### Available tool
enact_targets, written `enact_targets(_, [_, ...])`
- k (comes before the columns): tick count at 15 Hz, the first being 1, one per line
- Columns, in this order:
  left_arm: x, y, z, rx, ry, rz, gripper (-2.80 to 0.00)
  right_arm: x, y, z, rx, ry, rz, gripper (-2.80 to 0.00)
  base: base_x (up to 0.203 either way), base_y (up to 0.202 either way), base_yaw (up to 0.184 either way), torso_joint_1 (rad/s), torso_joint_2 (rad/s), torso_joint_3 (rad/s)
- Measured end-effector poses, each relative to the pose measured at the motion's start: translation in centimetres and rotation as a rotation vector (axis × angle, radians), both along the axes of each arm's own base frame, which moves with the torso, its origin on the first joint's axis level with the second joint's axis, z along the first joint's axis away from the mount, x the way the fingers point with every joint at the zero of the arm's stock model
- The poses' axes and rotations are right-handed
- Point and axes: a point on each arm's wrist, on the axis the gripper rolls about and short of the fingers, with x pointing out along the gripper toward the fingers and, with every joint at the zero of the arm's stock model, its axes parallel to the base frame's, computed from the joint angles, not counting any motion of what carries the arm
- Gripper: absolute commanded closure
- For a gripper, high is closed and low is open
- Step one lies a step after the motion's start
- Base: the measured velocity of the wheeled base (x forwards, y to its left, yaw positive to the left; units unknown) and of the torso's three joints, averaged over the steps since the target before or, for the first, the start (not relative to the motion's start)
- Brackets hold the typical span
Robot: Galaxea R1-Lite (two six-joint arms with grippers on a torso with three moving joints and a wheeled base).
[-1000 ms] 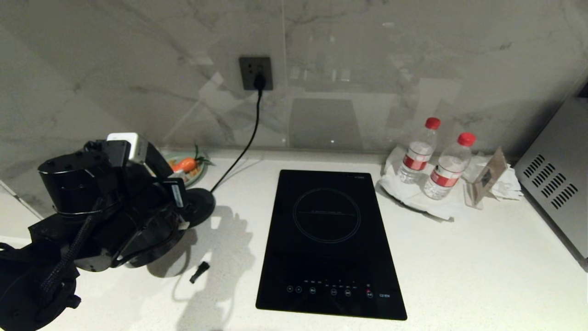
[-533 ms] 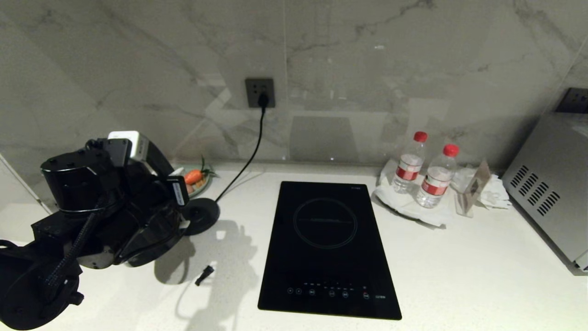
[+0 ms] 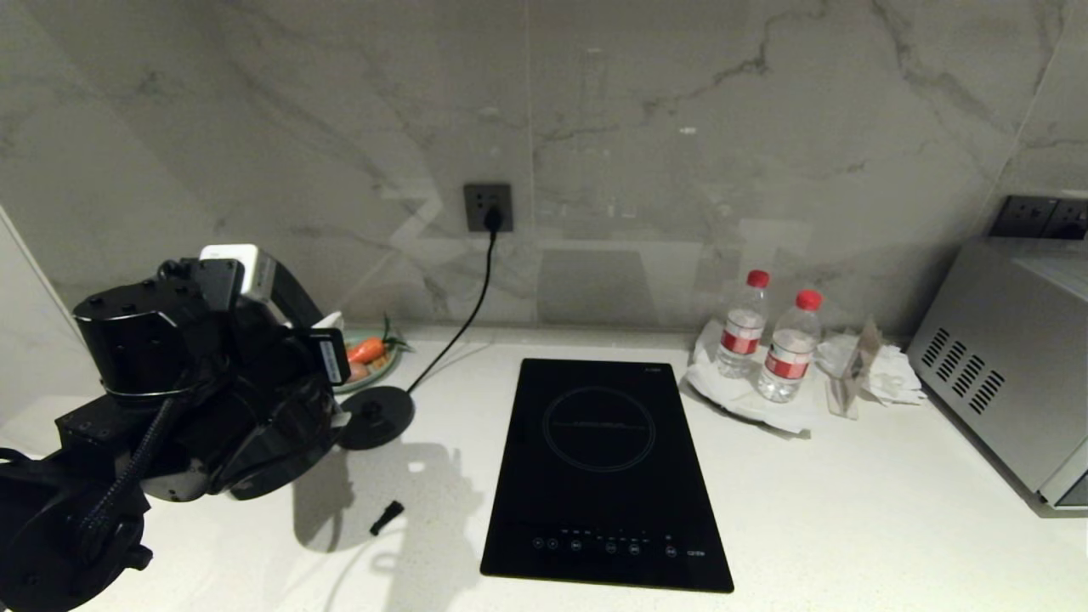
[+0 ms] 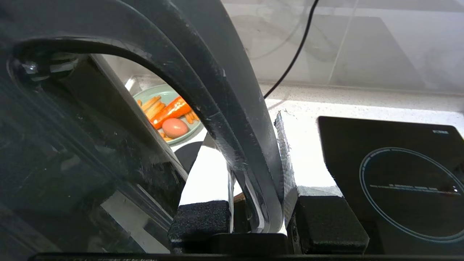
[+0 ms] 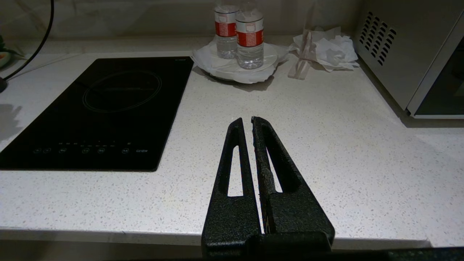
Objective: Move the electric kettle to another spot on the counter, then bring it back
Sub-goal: Place it by the sink
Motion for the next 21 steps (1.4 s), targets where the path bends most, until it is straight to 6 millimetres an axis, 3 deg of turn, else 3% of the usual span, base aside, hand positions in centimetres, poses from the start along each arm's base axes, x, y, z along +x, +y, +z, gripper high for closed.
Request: enact_targets(21, [-0.6,0.3,-1.0,0.017,0.039,0.002,0.00,0.0,0.0,0.0,0.000,0.000,0.000,0.00,0.000,0.000,0.000,0.000,0.00,0.000])
